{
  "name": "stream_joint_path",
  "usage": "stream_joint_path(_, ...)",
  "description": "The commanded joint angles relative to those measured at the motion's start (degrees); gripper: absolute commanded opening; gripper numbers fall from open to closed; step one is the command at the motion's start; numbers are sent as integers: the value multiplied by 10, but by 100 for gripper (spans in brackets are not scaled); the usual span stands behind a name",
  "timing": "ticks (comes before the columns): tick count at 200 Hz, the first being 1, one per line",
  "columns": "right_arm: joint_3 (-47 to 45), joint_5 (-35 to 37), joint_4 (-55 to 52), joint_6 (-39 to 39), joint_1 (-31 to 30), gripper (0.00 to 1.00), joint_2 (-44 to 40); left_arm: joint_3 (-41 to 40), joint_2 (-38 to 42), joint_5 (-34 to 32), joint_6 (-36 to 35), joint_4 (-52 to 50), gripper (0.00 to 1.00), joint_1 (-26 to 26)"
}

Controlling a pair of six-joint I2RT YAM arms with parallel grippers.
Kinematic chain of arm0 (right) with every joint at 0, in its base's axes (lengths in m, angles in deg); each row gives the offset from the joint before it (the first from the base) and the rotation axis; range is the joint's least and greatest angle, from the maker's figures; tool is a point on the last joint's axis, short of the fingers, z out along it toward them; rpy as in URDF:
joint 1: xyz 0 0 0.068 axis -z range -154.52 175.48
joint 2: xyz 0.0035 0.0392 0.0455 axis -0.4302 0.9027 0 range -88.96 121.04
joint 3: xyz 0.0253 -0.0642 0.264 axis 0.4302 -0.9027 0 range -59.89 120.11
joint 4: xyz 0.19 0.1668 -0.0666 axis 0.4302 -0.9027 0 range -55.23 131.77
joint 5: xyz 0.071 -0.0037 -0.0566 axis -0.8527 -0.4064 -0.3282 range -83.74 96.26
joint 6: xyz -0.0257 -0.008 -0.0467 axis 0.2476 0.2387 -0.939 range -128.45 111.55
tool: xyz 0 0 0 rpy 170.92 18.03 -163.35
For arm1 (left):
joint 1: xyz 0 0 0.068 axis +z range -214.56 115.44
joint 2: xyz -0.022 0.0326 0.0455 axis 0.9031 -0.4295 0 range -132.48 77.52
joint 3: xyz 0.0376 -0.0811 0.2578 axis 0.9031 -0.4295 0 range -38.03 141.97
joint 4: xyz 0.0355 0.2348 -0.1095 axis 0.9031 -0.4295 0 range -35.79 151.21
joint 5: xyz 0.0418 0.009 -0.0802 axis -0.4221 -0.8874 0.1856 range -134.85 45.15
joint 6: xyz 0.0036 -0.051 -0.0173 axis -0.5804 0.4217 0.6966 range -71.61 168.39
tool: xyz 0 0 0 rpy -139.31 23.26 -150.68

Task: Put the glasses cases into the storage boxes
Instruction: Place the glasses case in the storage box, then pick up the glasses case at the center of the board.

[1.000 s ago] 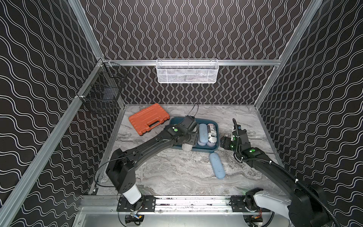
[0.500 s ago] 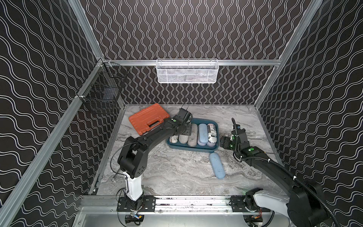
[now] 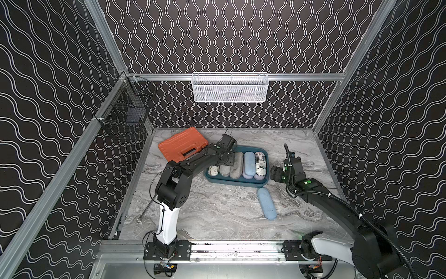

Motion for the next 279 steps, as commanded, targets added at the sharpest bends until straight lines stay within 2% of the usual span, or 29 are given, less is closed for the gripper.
stream_joint_path(1,3,7,9,1,1,85,4,5,-8,22,-1,22,64,1)
stream_joint_path(51,4,5,8,4,0,84,9,-4,5,47,8,31,73,1)
stream_joint_path(86,5,2,5,6,0,84,16,-8,18,39,7,28,77,1)
stream_joint_path(124,1,-12,-1,12,0,84,16,-12,36,40,8,27,79,1)
stream_joint_path(170,-17,-61,-12,16,0,84,7,-30,81,42,14,36,79,1)
stream_joint_path(203,-42,-66,-12,28,-1,84,-13,-68,131,83,34,52,79,-1)
stream_joint_path(221,-46,-65,-17,31,0,84,-20,-108,166,104,57,79,79,-15)
stream_joint_path(239,-47,-61,-21,34,0,84,-24,-134,194,87,73,76,79,-43)
stream_joint_path(279,-53,-51,-19,50,0,84,-42,-160,224,95,107,74,83,-107)
